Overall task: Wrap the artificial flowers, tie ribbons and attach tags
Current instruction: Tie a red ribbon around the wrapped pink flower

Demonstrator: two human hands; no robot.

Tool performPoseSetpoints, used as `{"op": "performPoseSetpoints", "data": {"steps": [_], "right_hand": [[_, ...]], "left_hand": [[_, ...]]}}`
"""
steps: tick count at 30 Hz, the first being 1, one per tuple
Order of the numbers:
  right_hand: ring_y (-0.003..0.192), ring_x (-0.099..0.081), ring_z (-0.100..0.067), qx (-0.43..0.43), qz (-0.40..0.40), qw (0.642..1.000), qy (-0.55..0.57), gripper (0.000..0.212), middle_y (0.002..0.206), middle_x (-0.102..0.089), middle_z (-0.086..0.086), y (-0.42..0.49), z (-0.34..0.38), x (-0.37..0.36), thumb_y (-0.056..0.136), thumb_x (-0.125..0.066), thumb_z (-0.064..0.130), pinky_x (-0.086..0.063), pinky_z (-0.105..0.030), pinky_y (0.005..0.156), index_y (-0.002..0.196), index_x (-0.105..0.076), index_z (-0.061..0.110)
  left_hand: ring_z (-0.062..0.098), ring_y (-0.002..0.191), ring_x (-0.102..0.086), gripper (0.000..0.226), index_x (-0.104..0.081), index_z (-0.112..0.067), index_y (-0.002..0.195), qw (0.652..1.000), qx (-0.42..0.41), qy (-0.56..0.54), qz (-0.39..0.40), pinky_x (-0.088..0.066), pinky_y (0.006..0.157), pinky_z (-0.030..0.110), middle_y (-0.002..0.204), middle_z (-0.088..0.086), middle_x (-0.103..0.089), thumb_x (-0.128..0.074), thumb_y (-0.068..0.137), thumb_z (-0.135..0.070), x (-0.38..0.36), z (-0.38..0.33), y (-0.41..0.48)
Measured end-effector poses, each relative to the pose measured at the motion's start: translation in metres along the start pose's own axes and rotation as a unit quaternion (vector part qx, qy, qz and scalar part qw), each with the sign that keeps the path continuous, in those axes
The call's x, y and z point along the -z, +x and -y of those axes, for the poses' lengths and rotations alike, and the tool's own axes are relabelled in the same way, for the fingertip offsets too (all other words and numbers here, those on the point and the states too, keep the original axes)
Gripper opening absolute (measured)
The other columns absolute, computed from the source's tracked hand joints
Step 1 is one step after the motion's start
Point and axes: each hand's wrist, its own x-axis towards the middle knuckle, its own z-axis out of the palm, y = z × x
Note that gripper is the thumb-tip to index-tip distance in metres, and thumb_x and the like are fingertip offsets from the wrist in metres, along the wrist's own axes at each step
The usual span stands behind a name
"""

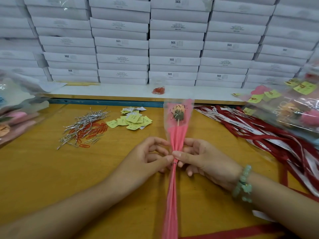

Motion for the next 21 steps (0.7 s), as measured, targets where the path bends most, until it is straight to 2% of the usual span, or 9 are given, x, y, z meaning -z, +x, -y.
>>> {"op": "performPoseSetpoints", "data": {"steps": [3,9,11,13,15,17,18,19,21], "right_hand": [[0.064,-0.062,-0.008,0.011,-0.014,1.000,-0.021,0.038,0.077,-0.064,-0.010,-0.001,0.000,-0.002,0.083,-0.066,0.010,-0.050,-0.016,0.047,0.120,-0.058,0.004],[0.064,-0.064,-0.008,0.026,-0.033,0.996,-0.073,0.029,0.078,-0.062,-0.004,-0.003,-0.001,-0.005,0.087,-0.065,0.010,-0.049,-0.016,0.046,0.116,-0.061,0.007],[0.052,-0.057,-0.005,0.019,-0.043,0.989,-0.139,0.022,0.068,-0.060,0.000,-0.004,0.001,-0.004,0.091,-0.060,0.022,-0.043,-0.016,0.040,0.106,-0.064,0.007],[0.044,-0.049,-0.007,0.014,-0.076,0.963,-0.256,0.044,0.061,-0.059,-0.004,-0.004,0.011,0.003,0.092,-0.047,0.047,-0.037,-0.017,0.041,0.087,-0.064,0.007],[0.053,-0.055,-0.007,0.017,-0.121,0.885,-0.449,0.055,0.068,-0.065,-0.001,-0.005,0.019,0.019,0.089,-0.036,0.061,-0.043,-0.020,0.053,0.084,-0.065,0.014],[0.081,-0.062,-0.012,0.007,-0.177,0.693,-0.698,0.037,0.092,-0.065,0.007,-0.004,0.024,0.042,0.096,-0.040,0.055,-0.052,-0.030,0.069,0.101,-0.061,0.025],[0.095,-0.061,-0.015,-0.014,-0.202,0.609,-0.767,0.028,0.107,-0.061,0.005,-0.005,0.026,0.054,0.097,-0.045,0.046,-0.053,-0.033,0.075,0.113,-0.055,0.026],[0.106,-0.057,-0.018,-0.045,-0.222,0.548,-0.805,0.030,0.119,-0.056,0.003,-0.004,0.026,0.065,0.096,-0.050,0.036,-0.052,-0.032,0.078,0.123,-0.049,0.024],[0.120,-0.050,-0.022,-0.109,-0.258,0.483,-0.830,0.041,0.131,-0.049,-0.002,-0.003,0.026,0.086,0.094,-0.052,0.024,-0.048,-0.034,0.086,0.132,-0.040,0.019]], "left_hand": [[0.019,0.080,-0.073,0.054,-0.058,-0.019,0.115,1.000,0.004,-0.010,0.002,-0.057,0.074,0.023,0.098,0.001,-0.069,-0.076,0.066,-0.031,0.001,0.000,0.002],[0.026,0.082,-0.074,0.058,-0.057,-0.019,0.119,0.998,0.024,-0.060,0.026,-0.059,0.075,0.027,0.104,0.001,-0.071,-0.079,0.067,-0.012,0.005,-0.002,0.003],[0.030,0.085,-0.073,0.054,-0.058,-0.017,0.120,0.996,0.021,-0.085,0.029,-0.060,0.079,0.032,0.108,0.007,-0.070,-0.078,0.071,-0.006,0.006,-0.003,0.003],[0.031,0.086,-0.073,0.051,-0.059,-0.015,0.120,0.994,0.016,-0.106,0.027,-0.060,0.079,0.033,0.108,0.008,-0.070,-0.077,0.073,-0.005,0.008,-0.003,0.003],[0.031,0.086,-0.073,0.050,-0.060,-0.015,0.120,0.993,0.015,-0.111,0.024,-0.059,0.074,0.030,0.107,0.006,-0.070,-0.077,0.074,-0.005,0.009,-0.003,0.003],[0.029,0.086,-0.073,0.050,-0.061,-0.017,0.119,0.994,0.015,-0.110,0.023,-0.057,0.071,0.026,0.108,0.004,-0.070,-0.078,0.072,-0.007,0.009,-0.002,0.003],[0.029,0.086,-0.073,0.051,-0.061,-0.017,0.118,0.994,0.015,-0.109,0.022,-0.057,0.070,0.025,0.108,0.003,-0.070,-0.078,0.071,-0.010,0.010,-0.002,0.003],[0.028,0.086,-0.073,0.051,-0.062,-0.018,0.118,0.994,0.014,-0.108,0.021,-0.056,0.070,0.024,0.108,0.002,-0.070,-0.079,0.070,-0.012,0.010,-0.001,0.003],[0.027,0.086,-0.073,0.052,-0.062,-0.019,0.117,0.994,0.012,-0.107,0.022,-0.056,0.070,0.024,0.109,0.000,-0.070,-0.080,0.069,-0.014,0.010,0.000,0.003]]}}
